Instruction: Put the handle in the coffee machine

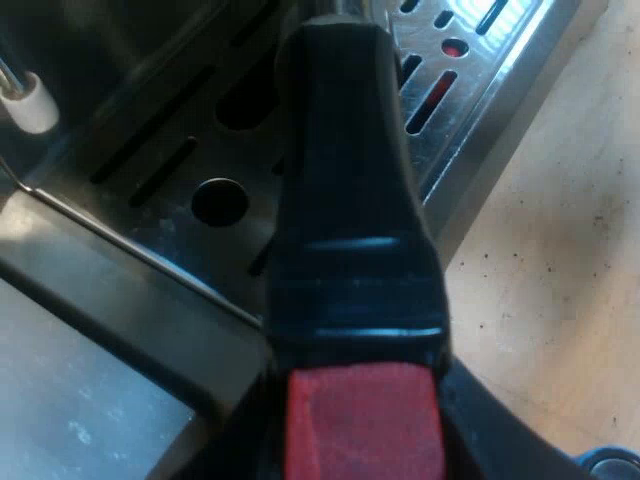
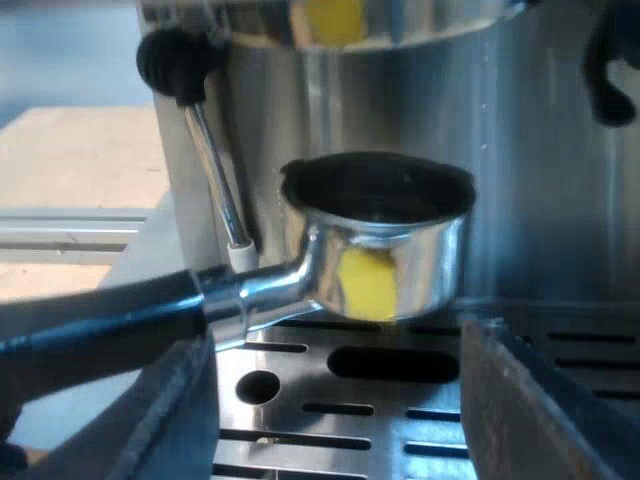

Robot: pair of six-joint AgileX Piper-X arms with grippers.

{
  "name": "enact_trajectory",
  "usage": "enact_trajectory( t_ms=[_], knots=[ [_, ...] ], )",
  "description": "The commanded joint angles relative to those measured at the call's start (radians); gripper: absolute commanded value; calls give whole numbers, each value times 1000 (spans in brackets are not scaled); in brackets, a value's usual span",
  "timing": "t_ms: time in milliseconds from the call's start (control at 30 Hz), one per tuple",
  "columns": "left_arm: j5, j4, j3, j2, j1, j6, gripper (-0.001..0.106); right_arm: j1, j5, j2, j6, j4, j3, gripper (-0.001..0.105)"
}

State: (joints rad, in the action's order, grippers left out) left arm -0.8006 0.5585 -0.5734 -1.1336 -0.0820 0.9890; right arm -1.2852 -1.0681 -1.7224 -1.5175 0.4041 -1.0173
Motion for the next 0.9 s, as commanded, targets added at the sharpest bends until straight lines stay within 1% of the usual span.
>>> enact_trajectory(
  t_ms=[33, 133, 200, 333, 900],
  knots=[
    [-51, -32, -18, 8, 0, -1, 0, 2, -5, -23, -106, 133, -2, 55],
    [-51, -32, -20, 8, 0, -1, 0, 2, -5, -35, -151, 180, -2, 55],
    [-52, -28, -23, 8, 0, -1, 0, 2, -5, -35, -157, 191, -2, 55],
    [-80, -22, -37, 8, 0, -1, 0, 2, -8, -35, -187, 206, -2, 55],
    [-81, -10, -59, 8, 0, 8, 0, 2, -41, -35, -187, 206, -2, 55]
  ],
)
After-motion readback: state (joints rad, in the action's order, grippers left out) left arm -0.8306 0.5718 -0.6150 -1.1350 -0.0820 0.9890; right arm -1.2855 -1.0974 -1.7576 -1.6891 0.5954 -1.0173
